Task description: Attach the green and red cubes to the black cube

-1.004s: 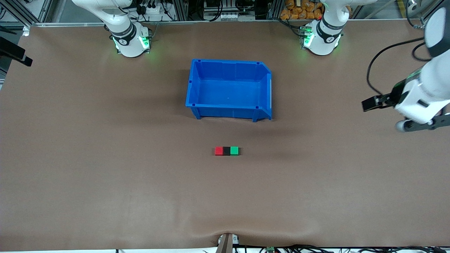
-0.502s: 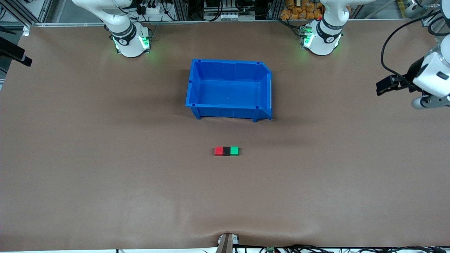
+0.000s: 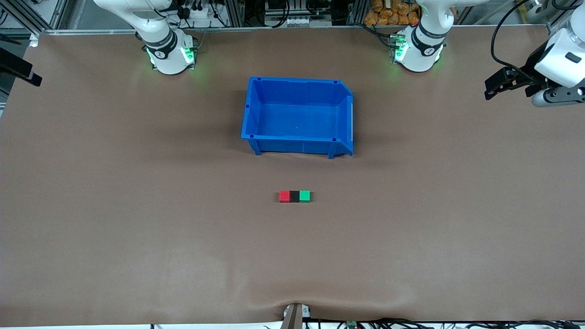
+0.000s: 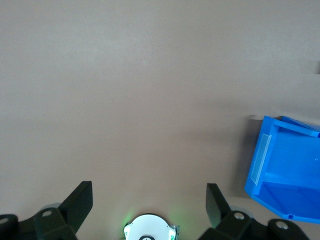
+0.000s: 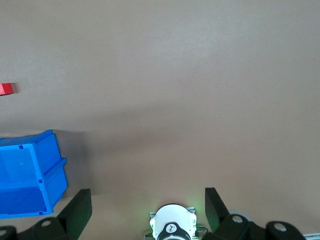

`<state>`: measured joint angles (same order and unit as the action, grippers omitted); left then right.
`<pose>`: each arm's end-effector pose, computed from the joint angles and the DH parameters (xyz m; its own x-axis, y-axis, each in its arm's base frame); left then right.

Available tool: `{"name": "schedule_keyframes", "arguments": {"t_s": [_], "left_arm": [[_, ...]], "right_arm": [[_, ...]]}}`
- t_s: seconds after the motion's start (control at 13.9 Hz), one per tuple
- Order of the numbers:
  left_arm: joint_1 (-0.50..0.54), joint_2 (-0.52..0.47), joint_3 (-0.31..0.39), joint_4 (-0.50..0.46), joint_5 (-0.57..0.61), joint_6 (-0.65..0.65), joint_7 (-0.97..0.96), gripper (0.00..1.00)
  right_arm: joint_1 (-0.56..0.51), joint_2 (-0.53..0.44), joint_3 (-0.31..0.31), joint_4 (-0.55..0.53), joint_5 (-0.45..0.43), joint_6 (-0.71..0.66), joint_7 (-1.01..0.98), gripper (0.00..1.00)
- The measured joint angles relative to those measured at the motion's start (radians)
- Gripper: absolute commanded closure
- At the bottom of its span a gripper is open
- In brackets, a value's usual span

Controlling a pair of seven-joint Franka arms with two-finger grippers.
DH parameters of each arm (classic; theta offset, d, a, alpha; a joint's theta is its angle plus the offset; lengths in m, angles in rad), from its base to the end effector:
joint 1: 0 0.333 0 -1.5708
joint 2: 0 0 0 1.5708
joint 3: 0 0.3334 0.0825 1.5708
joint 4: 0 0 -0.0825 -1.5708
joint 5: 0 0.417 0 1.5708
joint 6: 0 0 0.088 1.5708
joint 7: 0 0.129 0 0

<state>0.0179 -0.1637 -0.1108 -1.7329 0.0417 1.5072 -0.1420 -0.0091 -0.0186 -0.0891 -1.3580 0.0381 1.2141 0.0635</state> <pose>0.5219 -0.0475 0.6240 0.9971 0.0542 -0.0538 0.0505 -0.9964 -0.0680 0.5324 -0.0473 0.7049 0.9810 -0.1468 -0.1270 -0.1518 -0.9879 -0.0307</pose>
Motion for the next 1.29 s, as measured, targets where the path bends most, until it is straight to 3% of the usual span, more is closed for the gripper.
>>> {"name": "schedule_keyframes", "arguments": {"t_s": [0.57, 1.29], "left_arm": [[-0.014, 0.049, 0.001, 0.100, -0.001, -0.012, 0.000, 0.00], [-0.015, 0.081, 0.001, 0.133, -0.001, -0.029, 0.000, 0.00]], "right_arm": [[0.000, 0.000, 0.000, 0.000, 0.000, 0.000, 0.000, 0.00], [-0.002, 0.000, -0.001, 0.001, 0.000, 0.000, 0.001, 0.00]]}}
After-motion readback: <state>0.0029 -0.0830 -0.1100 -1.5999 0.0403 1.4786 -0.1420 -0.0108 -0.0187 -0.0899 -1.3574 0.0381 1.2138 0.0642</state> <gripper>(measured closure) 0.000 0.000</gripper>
